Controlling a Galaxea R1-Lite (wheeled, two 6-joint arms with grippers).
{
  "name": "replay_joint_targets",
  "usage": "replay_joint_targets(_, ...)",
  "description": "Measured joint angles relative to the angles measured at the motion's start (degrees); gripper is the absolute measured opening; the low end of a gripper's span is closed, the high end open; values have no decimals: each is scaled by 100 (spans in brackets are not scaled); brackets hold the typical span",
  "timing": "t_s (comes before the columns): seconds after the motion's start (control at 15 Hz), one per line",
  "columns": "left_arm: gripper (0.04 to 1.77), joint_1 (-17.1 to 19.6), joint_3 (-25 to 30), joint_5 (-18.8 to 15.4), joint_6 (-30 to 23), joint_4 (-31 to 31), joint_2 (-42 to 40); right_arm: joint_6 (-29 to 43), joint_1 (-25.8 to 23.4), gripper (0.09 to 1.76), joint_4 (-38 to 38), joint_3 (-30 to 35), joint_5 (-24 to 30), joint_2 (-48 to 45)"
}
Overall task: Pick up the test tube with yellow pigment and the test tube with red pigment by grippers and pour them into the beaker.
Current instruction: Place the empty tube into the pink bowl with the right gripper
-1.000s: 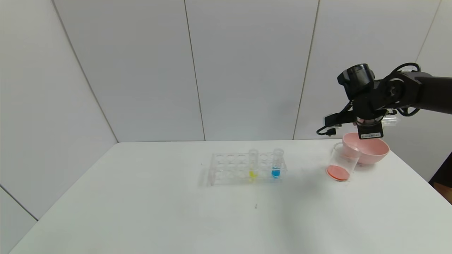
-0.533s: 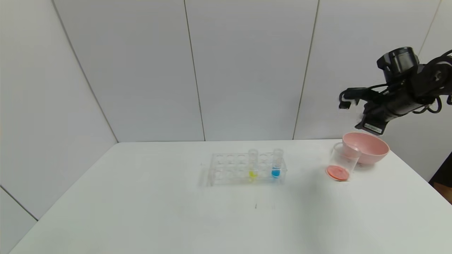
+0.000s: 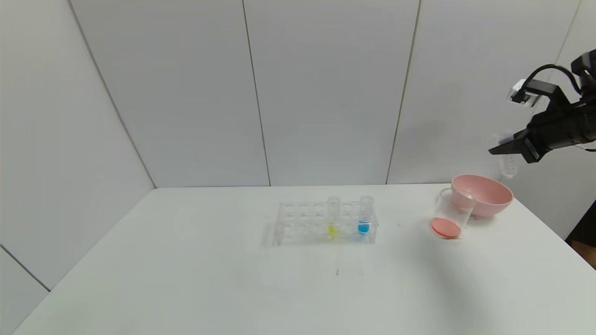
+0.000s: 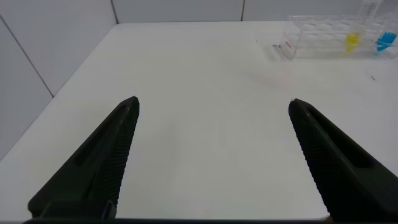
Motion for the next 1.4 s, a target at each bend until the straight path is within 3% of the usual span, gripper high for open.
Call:
replay_joint_targets(0.2, 172, 0, 0, 2, -2, 0, 0, 928, -328, 52, -73, 39, 619, -63)
replay_joint_targets(0.53, 172, 0, 0, 2, -2, 0, 0, 2275, -588, 52, -1218, 407, 761, -105)
replay_joint_targets(0.73, 172, 0, 0, 2, 0, 0, 0, 2486, -647, 52, -2469, 1200, 788, -168)
replay_joint_targets(1.13, 172, 0, 0, 2, -2, 0, 0, 3163, -684, 52, -5921, 3231, 668, -83)
replay_joint_targets(1.4, 172, 0, 0, 2, -2, 0, 0, 3396, -695, 52, -6551, 3891, 561, 256)
